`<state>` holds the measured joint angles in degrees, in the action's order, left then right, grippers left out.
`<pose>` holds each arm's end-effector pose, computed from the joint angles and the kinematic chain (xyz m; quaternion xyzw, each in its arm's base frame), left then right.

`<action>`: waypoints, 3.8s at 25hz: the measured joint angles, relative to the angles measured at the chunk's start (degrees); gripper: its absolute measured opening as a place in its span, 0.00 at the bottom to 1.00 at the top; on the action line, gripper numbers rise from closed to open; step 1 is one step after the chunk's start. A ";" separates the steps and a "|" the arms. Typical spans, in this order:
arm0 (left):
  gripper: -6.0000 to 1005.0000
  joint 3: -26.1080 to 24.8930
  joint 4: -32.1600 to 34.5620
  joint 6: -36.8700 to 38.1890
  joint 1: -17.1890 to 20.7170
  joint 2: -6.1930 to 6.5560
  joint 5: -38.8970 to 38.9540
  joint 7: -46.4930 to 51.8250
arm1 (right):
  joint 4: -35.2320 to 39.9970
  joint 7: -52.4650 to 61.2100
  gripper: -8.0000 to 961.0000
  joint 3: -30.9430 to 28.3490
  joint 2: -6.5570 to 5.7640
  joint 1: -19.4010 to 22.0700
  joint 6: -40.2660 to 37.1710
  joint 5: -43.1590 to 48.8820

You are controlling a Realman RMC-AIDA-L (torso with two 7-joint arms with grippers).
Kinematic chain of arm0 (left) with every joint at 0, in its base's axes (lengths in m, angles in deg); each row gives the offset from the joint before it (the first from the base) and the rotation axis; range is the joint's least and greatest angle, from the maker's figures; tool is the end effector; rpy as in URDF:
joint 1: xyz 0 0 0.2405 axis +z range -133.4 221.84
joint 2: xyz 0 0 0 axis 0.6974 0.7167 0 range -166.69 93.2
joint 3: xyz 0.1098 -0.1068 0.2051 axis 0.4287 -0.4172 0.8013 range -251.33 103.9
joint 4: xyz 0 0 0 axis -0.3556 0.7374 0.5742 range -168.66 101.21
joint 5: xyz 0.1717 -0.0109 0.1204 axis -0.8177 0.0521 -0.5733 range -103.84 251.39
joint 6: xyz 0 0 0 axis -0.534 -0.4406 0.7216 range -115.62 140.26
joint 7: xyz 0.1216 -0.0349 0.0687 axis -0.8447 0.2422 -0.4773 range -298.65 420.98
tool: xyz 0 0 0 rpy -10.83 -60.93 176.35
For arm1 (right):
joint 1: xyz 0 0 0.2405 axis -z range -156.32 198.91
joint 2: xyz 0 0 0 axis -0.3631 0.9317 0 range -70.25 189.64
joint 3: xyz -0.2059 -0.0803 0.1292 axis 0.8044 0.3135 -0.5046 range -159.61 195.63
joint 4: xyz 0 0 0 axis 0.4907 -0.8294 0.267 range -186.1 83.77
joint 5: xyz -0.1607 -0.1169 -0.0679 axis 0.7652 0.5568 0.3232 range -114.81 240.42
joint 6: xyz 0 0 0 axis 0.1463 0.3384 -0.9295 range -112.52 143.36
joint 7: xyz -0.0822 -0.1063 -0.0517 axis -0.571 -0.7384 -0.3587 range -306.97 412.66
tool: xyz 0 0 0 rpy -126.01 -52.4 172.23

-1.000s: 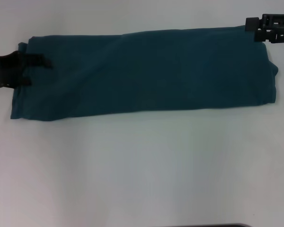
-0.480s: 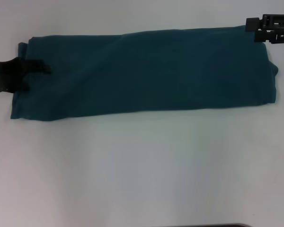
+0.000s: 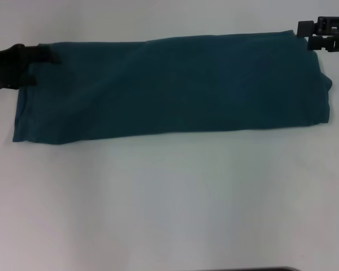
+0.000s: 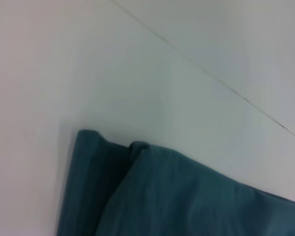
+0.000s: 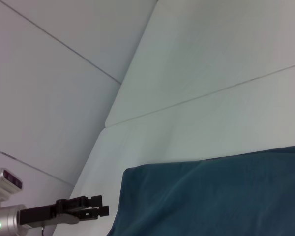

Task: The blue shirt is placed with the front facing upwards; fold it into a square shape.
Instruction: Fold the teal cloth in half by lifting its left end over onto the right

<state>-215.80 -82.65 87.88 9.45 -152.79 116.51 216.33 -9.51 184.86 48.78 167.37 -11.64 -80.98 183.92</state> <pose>-0.2939 0.3832 0.0548 -0.6722 -0.6945 -0.1473 0.2102 0.2824 0.3532 0.1044 -0.7823 0.5673 0.2409 0.0900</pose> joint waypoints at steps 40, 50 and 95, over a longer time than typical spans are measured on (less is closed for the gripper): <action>0.90 4.86 3.49 -2.29 -5.51 1.83 -14.97 7.45 | 0.00 -0.14 0.95 0.10 -0.81 0.33 0.43 0.17; 0.90 8.05 3.23 -5.51 -5.68 0.91 -16.57 6.47 | 0.00 -0.28 0.94 0.09 -0.80 0.32 0.40 0.17; 0.90 7.73 2.02 -1.16 -6.63 -0.51 -16.33 6.13 | 0.00 0.09 0.94 -0.28 -0.98 0.50 -0.02 0.08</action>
<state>-208.07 -80.63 86.72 2.82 -153.30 100.17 222.47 -9.51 184.95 48.50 166.39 -11.14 -81.00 184.00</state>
